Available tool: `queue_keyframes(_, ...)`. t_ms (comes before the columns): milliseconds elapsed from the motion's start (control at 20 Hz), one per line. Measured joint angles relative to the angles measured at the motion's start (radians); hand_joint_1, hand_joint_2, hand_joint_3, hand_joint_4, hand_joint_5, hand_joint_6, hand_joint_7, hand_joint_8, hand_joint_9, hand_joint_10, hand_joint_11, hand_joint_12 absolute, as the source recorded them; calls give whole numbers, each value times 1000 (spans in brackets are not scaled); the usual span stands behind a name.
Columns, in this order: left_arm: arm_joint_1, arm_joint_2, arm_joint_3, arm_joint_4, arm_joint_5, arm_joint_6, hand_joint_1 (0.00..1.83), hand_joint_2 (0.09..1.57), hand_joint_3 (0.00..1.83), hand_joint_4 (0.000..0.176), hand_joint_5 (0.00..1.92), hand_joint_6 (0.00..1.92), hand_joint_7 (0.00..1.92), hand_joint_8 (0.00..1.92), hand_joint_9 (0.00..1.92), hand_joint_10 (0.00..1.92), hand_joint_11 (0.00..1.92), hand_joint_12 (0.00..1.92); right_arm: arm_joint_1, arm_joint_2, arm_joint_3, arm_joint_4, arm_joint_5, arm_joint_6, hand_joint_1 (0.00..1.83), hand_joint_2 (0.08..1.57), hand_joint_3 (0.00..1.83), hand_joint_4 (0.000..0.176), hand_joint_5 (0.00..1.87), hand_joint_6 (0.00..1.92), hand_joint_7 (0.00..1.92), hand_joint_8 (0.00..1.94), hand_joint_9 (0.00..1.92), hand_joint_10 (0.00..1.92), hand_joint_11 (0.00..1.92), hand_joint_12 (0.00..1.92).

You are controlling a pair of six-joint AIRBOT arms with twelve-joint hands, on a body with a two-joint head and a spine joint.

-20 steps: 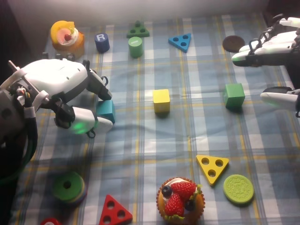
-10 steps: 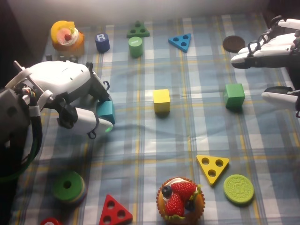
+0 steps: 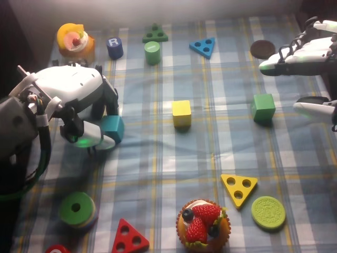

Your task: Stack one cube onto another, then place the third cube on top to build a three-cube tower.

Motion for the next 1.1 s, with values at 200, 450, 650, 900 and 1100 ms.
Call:
queue_keyframes(200,-12,-8,0,29,-12,-77,1233,1117,0,0,1122,594,881,1290,846,147,130,580,0,-3,0,-3,0,0,515,1374,3,0,508,1,573,1,566,2,131,1153)
queue_keyframes(450,-68,-8,-24,146,-26,-153,1064,1044,0,176,1127,723,931,378,767,127,184,326,0,-4,0,0,0,1,500,1372,0,0,499,2,556,1,539,0,93,1171)
queue_keyframes(650,-101,-7,-32,203,-46,-178,1067,1038,0,176,1141,700,987,65,759,21,234,256,0,-5,1,0,0,2,524,1364,0,0,503,0,564,1,552,4,104,1190)
queue_keyframes(900,-158,-52,2,227,-37,-185,1055,1051,2,176,1106,760,961,3,731,2,180,224,0,-5,6,0,0,2,528,1360,0,0,509,2,576,4,562,6,103,1217)
queue_keyframes(1100,-166,-106,55,229,12,-185,1049,1061,1,176,1082,802,945,8,741,9,209,236,0,-8,8,2,0,3,548,1366,1,0,509,1,570,0,553,0,81,1205)
